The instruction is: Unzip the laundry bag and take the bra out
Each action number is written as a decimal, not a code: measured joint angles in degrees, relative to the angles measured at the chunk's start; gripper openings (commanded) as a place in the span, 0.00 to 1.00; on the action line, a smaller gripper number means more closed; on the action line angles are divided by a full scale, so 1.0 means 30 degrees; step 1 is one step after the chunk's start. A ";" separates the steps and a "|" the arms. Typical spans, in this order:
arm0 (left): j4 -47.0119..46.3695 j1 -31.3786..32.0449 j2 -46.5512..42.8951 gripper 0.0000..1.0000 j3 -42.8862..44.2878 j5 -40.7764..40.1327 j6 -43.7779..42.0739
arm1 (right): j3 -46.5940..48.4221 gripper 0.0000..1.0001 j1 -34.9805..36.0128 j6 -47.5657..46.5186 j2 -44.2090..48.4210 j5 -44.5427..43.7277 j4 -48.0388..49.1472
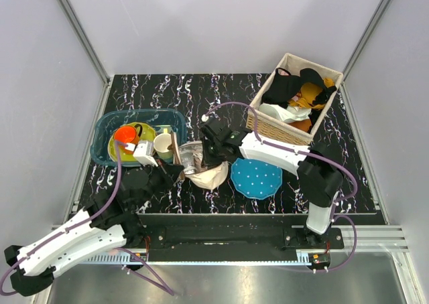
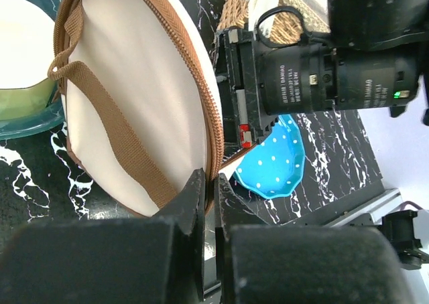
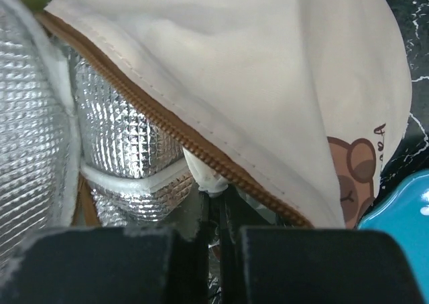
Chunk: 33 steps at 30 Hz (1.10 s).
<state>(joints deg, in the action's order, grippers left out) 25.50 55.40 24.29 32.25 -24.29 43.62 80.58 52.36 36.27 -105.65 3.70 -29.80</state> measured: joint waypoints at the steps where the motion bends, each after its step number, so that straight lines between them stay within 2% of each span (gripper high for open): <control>1: -0.0109 0.0000 0.0262 0.00 0.0000 0.0022 0.0000 | -0.0058 0.00 0.0000 0.0000 0.0095 -0.0095 0.0022; 8: -0.1603 -0.0248 0.3359 0.00 0.0160 0.0561 -0.1071 | -0.1253 0.00 0.0015 -0.0189 0.3577 -0.1457 -0.0270; 15: -0.3147 -0.3942 0.4189 0.00 0.0474 0.3395 -0.2259 | -0.2776 0.00 0.0007 0.0007 1.0637 -0.3104 0.0641; 17: -0.3337 -0.4364 0.4255 0.00 0.0474 0.3993 -0.2397 | -0.3191 0.00 0.0007 0.0189 1.1912 -0.3308 0.0918; 21: -0.3818 -0.4452 0.4736 0.00 0.0474 0.5195 -0.2484 | -0.3672 0.00 0.0007 0.0678 1.1213 -0.2892 0.1596; 28: -0.3927 -0.4459 0.5544 0.00 0.0495 0.6543 -0.2579 | -0.4102 0.00 0.0036 0.0838 0.6120 -0.1348 0.1902; 33: -0.3126 -0.4466 0.5705 0.00 0.1537 0.6448 -0.2987 | -0.2798 0.00 0.0044 0.0393 0.5901 -0.1035 0.1333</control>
<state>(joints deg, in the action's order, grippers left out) 16.12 42.00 41.41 36.86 -4.95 34.65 72.18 52.49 37.45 -87.94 0.60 -25.80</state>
